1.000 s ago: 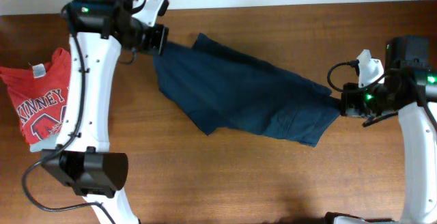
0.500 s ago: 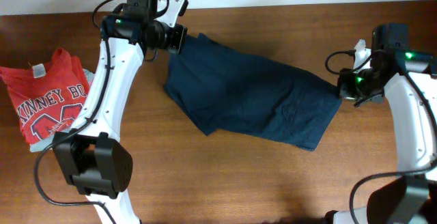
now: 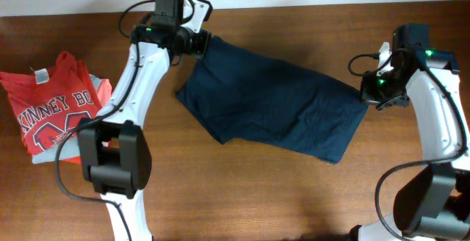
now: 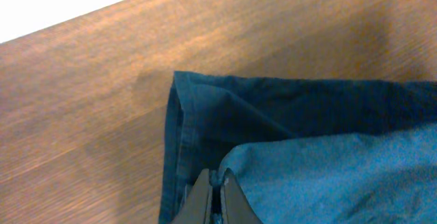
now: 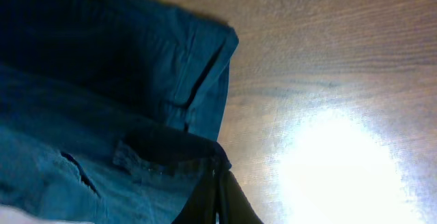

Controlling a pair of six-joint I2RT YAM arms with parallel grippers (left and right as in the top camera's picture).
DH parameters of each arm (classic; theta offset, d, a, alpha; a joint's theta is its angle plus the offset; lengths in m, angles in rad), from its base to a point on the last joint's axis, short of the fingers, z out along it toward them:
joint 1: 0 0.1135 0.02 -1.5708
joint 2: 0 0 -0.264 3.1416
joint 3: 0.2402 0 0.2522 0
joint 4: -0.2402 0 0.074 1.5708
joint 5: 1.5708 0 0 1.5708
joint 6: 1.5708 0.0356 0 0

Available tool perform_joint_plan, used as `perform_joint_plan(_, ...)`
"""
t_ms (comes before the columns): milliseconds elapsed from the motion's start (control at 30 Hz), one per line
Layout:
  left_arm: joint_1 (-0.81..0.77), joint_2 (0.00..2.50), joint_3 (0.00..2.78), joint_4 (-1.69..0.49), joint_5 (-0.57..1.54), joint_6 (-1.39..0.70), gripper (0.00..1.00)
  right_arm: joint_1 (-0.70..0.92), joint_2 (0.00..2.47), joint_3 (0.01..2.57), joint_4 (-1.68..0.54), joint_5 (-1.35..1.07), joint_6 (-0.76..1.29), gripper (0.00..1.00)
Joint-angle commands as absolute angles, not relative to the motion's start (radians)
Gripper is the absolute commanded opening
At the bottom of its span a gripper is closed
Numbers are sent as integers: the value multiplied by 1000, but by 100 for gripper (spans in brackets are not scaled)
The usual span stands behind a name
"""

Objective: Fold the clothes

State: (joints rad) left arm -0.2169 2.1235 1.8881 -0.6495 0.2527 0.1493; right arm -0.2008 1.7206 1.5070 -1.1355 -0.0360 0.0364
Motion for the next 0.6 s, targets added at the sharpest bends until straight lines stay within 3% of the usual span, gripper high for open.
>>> perform_joint_plan(0, -231, 2165, 1881, -610, 239, 152, 7, -197, 1757, 1511, -1105, 20, 64, 4)
perform_joint_plan(33, -233, 2174, 1881, -600, 238, 152, 17, -198, 1762, 1511, -1096, 23, 65, 4)
perform_joint_plan(67, -233, 2180, 1881, -594, 237, 152, 43, -198, 1773, 1511, -1079, 41, 75, 8)
perform_joint_plan(133, -233, 2184, 1881, -599, 227, 151, 58, -199, 1779, 1511, -1056, 83, 110, 39)
perform_joint_plan(167, -231, 2184, 1881, -607, 226, 151, 64, -199, 1779, 1511, -1048, 102, 122, 60)
perform_joint_plan(200, -230, 2184, 1881, -616, 227, 152, 71, -199, 1779, 1511, -1039, 116, 130, 75)
perform_joint_plan(233, -230, 2182, 1881, -625, 226, 152, 73, -199, 1779, 1511, -1031, 117, 130, 82)
perform_joint_plan(333, -230, 2182, 1885, -656, 227, 152, 74, -199, 1779, 1511, -1044, 113, 129, 89)
perform_joint_plan(567, -231, 2182, 1887, -743, 226, 152, 71, -215, 1779, 1504, -1154, 56, 144, 84)
